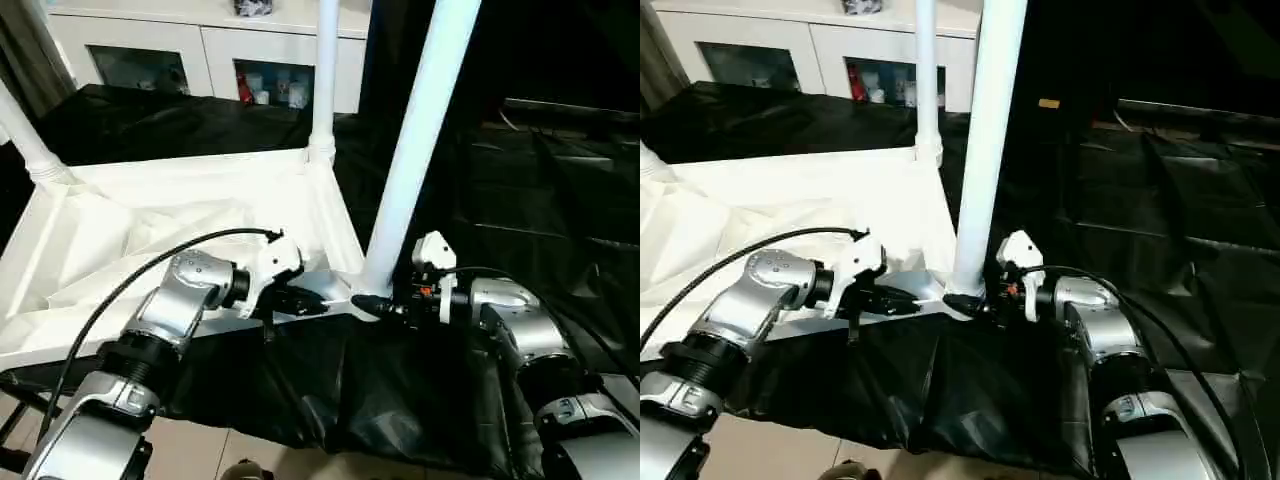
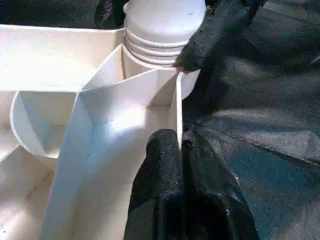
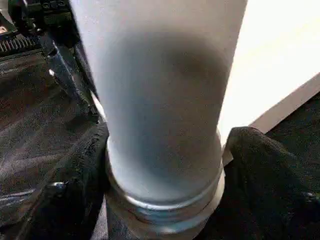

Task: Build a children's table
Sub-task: Rotate leg to tighten

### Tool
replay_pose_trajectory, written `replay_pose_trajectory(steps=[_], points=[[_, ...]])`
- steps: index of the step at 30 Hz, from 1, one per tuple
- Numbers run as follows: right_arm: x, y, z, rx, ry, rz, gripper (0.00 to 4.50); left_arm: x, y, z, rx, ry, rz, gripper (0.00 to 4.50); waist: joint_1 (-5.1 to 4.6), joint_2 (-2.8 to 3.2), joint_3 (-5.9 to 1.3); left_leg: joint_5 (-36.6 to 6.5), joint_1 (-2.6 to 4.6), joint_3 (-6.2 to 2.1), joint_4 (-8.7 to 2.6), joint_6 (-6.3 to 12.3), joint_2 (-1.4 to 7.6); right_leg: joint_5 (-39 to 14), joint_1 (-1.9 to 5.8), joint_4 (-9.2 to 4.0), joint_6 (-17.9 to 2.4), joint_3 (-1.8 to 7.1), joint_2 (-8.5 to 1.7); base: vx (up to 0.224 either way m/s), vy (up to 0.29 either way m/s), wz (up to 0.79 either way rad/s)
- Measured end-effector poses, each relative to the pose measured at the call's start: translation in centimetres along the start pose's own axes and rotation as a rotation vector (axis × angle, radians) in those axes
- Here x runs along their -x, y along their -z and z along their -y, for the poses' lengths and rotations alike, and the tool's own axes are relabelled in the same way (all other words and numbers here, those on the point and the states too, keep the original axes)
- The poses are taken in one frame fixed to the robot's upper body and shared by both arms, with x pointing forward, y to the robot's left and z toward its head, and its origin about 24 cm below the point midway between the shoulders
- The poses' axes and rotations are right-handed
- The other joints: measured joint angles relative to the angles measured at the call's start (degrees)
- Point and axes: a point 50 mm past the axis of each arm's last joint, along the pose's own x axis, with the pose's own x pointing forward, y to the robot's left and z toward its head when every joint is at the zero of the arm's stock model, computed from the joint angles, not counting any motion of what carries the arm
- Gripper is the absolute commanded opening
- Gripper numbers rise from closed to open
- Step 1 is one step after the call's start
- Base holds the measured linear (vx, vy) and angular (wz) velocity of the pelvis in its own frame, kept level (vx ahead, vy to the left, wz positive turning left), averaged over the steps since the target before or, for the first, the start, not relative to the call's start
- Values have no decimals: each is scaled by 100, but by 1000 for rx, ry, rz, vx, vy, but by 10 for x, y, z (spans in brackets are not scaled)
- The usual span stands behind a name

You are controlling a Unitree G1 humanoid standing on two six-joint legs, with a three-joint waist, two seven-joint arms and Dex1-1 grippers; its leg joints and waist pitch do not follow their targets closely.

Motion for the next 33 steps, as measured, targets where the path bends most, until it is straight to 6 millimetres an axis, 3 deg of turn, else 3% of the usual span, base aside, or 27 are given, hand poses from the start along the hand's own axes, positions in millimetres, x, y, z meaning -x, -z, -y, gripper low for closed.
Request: replay_pose_trajectory(steps=[10, 23, 30, 33], points=[[-4, 0, -5, -1, -14, 25, 275, -10, -3, 4, -6, 20, 7, 0, 119, 5, -2, 0, 3, 1, 9, -1, 0, 0, 1, 14, 0, 3, -4, 0, 0, 0], [-11, -1, -3, -11, 24, 29, 268, -9, -2, 2, 4, -19, 4, 0, 113, 3, 0, -1, 8, 0, 19, -5, 0, -1, 0, 33, 2, 5, -5, 0, 0, 0], [-34, 0, 10, -92, 411, 48, 267, -29, -9, -11, 69, -212, -4, 0, -27, 20, -8, 2, 31, -4, 22, -14, -5, 0, 14, 43, 0, 10, -6, 0, 0, 0], [-41, -4, 17, -134, 562, 49, 267, -40, -15, -16, 94, -274, 0, 0, -45, 21, -9, 4, 31, -8, 21, -16, -7, 0, 17, 44, 0, 10, -7, 0, 0, 0]])
